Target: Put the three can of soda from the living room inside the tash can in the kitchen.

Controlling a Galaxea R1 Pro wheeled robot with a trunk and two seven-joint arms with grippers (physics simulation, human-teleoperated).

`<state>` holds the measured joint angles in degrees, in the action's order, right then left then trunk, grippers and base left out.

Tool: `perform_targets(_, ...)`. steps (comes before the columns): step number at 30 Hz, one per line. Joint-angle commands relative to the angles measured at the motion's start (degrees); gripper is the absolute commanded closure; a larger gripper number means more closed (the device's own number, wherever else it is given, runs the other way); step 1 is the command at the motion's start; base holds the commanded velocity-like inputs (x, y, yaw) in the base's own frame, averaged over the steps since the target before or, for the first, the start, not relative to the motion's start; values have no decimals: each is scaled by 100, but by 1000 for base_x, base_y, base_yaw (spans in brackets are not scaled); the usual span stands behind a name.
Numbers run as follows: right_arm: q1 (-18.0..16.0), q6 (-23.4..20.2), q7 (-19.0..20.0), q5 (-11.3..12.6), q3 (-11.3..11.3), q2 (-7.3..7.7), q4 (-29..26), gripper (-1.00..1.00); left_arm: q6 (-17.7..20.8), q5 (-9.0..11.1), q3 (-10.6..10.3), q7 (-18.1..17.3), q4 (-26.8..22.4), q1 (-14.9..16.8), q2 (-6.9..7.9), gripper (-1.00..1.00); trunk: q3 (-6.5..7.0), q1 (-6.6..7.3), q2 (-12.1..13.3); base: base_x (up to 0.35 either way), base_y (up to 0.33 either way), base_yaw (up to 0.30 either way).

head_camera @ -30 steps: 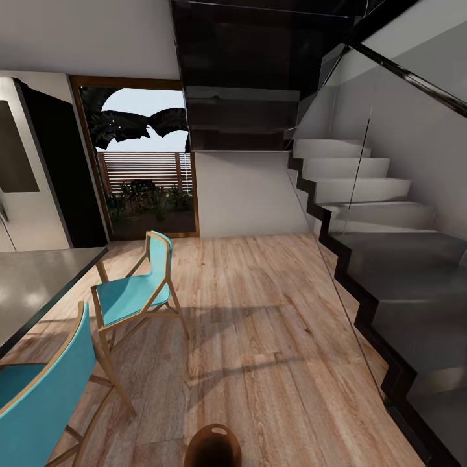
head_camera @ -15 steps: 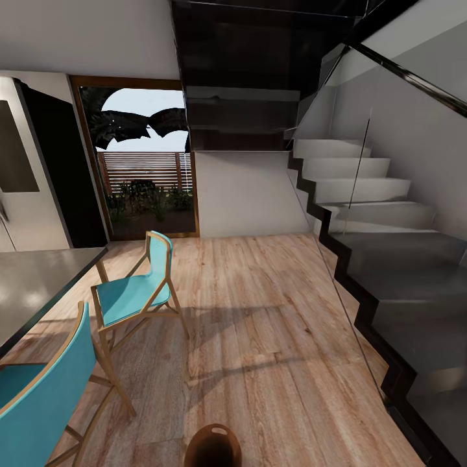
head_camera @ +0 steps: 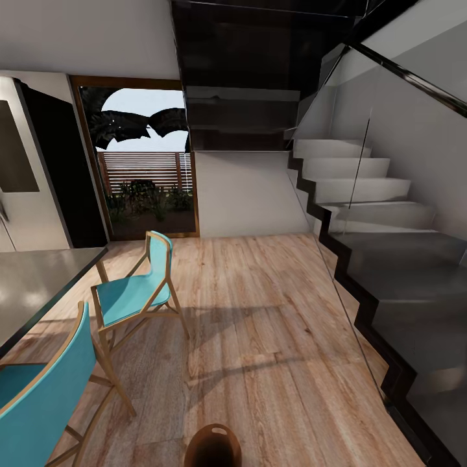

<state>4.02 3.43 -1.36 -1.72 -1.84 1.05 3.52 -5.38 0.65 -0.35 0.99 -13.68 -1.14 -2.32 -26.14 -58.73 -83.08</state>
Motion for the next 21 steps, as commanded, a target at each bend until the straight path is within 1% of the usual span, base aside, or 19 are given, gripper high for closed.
perform_targets(1, 0, 0, 0, 0, 0, 0, 0, -100, 0, 0, 0, 0, 0, 0, 0, -100, 0, 0, 0, 0, 0, 0)
perform_targets(21, 0, 0, 0, 0, 0, 0, 0, -100, 0, 0, 0, 0, 0, 0, 0, -100, 0, 0, 0, 0, 0, 0)
